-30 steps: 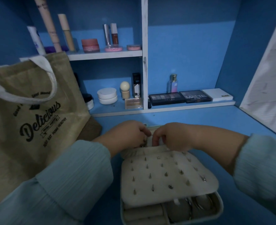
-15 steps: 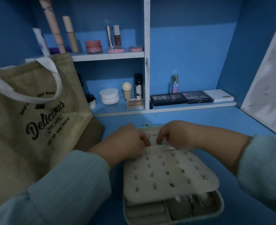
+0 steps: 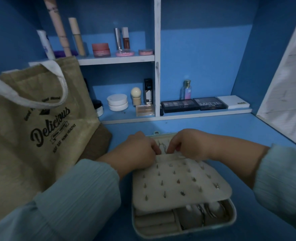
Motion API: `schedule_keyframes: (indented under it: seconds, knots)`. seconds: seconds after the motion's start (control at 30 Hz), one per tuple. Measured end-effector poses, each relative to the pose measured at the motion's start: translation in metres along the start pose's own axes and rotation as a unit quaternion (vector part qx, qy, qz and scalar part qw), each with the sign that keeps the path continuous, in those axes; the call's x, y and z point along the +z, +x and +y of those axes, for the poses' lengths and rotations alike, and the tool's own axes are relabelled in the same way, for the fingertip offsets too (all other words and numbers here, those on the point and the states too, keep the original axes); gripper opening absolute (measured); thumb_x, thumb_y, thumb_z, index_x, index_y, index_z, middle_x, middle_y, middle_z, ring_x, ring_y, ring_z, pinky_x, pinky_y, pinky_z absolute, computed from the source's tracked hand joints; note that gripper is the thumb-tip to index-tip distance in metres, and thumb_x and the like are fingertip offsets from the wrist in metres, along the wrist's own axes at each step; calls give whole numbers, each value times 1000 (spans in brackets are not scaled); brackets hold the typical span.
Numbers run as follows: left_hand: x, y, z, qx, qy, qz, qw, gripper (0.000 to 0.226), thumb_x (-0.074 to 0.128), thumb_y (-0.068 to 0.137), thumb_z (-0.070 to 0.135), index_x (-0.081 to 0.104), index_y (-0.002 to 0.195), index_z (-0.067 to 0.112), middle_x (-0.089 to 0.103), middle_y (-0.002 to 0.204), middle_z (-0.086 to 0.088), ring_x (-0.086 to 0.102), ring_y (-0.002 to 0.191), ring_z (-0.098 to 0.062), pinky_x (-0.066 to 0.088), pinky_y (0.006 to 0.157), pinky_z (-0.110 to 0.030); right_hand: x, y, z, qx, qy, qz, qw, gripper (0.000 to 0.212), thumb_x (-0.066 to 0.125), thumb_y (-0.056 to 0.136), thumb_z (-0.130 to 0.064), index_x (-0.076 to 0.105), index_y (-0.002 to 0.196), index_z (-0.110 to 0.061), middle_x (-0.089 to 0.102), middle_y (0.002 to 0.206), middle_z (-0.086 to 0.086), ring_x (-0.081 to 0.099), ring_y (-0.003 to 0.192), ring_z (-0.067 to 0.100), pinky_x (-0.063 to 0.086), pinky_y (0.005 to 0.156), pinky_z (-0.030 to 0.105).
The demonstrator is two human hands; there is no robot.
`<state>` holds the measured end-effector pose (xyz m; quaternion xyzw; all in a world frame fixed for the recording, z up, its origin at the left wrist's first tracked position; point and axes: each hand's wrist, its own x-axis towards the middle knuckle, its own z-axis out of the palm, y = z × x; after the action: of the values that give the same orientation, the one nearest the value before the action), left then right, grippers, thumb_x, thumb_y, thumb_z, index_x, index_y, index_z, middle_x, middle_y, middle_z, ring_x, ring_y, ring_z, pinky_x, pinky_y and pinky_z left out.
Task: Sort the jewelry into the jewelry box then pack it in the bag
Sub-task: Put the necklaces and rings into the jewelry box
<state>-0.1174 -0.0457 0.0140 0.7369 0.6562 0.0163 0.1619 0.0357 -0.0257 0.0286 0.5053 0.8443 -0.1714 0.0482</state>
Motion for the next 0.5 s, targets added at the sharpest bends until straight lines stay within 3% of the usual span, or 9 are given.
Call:
schedule_keyframes:
  seconds: [0.1,0.23,0.37,0.5]
  knots:
    - [0,0,2,0,-4,-8,1000,30,44,94,19,62,108,38,38,112,0,44,111,-21,38,93,-29,1,0,2,4,-12,12,1000,46,36,91,-2,60,119,-29,51,122,-1,46,114,20,29,83,17]
    - [-2,-2,6,7,3,-15,1000,31,43,93,21,60,110,40,40,119,-1,44,112,-21,37,93,-29,2,0,6,-3,5,5,1000,43,37,91,-3,62,115,-29,39,86,-13,41,96,13,30,79,17]
    - [-14,-3,21,42,28,-38,998,30,41,95,25,59,117,37,45,124,3,46,114,-17,36,92,-26,-9,-8,20,7,36,44,998,37,40,90,-3,65,102,-29,45,92,-12,44,92,8,37,70,14]
    - [-25,1,51,104,53,-56,992,31,37,97,25,59,118,29,53,128,7,49,114,-13,36,88,-24,-25,-31,47,32,34,20,999,9,56,89,-26,59,83,-32,55,91,-12,53,90,9,43,79,19]
